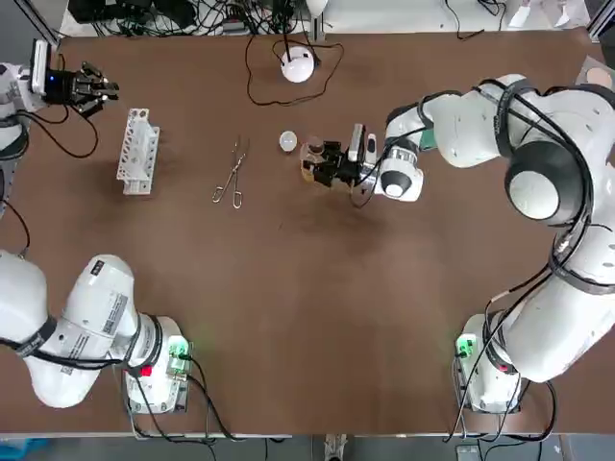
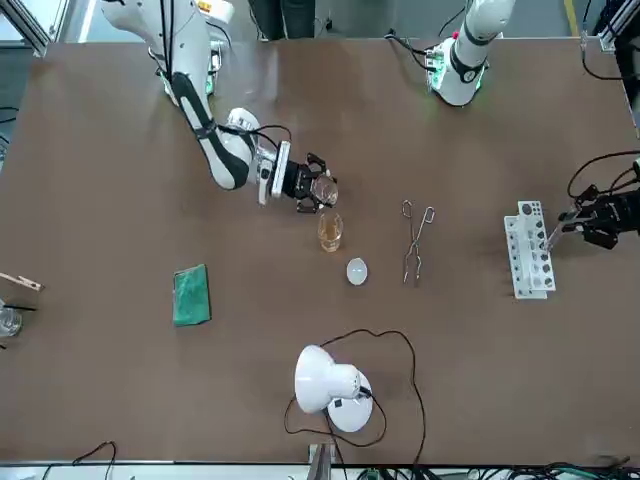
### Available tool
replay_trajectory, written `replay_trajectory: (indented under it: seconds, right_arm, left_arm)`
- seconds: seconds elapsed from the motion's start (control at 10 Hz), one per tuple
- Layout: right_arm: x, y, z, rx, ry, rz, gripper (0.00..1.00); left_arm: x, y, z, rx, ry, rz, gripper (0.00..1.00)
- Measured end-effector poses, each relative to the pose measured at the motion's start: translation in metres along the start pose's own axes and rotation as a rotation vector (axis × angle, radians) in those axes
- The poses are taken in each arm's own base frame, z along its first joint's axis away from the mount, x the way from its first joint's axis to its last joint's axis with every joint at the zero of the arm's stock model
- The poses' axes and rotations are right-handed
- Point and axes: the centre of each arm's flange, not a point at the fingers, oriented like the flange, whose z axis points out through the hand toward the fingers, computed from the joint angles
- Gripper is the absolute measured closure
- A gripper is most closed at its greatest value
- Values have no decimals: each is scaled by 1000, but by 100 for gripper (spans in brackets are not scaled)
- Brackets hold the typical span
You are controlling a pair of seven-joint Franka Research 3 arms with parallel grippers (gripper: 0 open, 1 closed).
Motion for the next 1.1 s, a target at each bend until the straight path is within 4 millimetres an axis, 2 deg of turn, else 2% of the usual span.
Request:
replay_trajectory:
  seconds: [0.4, 0.6, 1.1]
  right_arm:
    - [0, 1, 3, -26, -28, 85, 41]
    - [-3, -3, 6, -38, -38, 132, 41]
    - [-7, -9, 10, -46, -61, 258, 41]
  left_arm:
    - [-27, 12, -6, 19, 38, -62, 78]
    - [-37, 25, -9, 7, 66, -104, 78]
    - [-48, 41, -21, 29, 78, -139, 78]
